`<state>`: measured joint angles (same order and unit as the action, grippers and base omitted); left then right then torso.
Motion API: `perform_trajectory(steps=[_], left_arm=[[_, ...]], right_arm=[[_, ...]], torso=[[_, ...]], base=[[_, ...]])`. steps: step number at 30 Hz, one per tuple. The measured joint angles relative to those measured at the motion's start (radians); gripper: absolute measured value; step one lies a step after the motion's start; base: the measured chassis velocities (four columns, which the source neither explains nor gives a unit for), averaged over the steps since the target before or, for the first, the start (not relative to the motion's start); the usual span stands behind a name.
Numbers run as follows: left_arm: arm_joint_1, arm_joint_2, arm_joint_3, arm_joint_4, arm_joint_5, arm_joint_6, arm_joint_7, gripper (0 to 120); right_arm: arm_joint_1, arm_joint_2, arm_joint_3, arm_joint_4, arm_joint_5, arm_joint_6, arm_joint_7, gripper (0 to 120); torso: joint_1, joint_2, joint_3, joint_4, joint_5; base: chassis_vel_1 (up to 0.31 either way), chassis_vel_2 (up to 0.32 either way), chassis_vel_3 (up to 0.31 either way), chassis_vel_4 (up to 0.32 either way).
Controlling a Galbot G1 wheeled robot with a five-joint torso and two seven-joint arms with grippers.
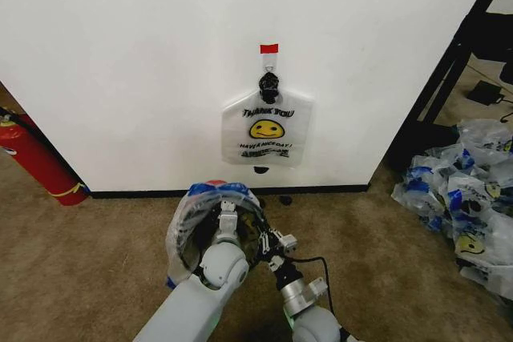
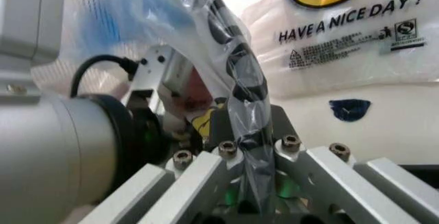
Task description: Pick up the garbage bag from the wall and place it over the trash bin.
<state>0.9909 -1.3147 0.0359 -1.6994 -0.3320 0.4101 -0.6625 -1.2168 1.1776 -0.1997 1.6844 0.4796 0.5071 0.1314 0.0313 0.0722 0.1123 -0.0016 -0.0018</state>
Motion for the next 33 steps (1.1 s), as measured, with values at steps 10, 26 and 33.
perform_trajectory(steps=[10, 26, 33], left_arm=[[0.017, 0.027, -0.029, 0.026, -0.013, -0.007, 0.003, 0], [0.014, -0.001, 0.010, -0.031, -0.035, 0.020, 0.015, 0], [0.001, 0.018, -0.019, -0.011, -0.037, 0.018, 0.015, 0]], right_arm=[[0.009, -0.003, 0.021, 0.004, 0.014, 0.010, -0.018, 0], [-0.010, 0.008, 0.000, -0.008, 0.035, 0.056, -0.111, 0], [-0.014, 0.002, 0.024, -0.008, 0.031, 0.056, -0.117, 0]], torso=[[0.000, 0.000, 0.000, 0.0000, -0.0001], [0.000, 0.000, 0.000, 0.0000, -0.0002], [0.000, 0.000, 0.000, 0.0000, 0.0000]], base=[[0.000, 0.000, 0.000, 0.000], [0.000, 0.000, 0.000, 0.000], [0.000, 0.000, 0.000, 0.000]])
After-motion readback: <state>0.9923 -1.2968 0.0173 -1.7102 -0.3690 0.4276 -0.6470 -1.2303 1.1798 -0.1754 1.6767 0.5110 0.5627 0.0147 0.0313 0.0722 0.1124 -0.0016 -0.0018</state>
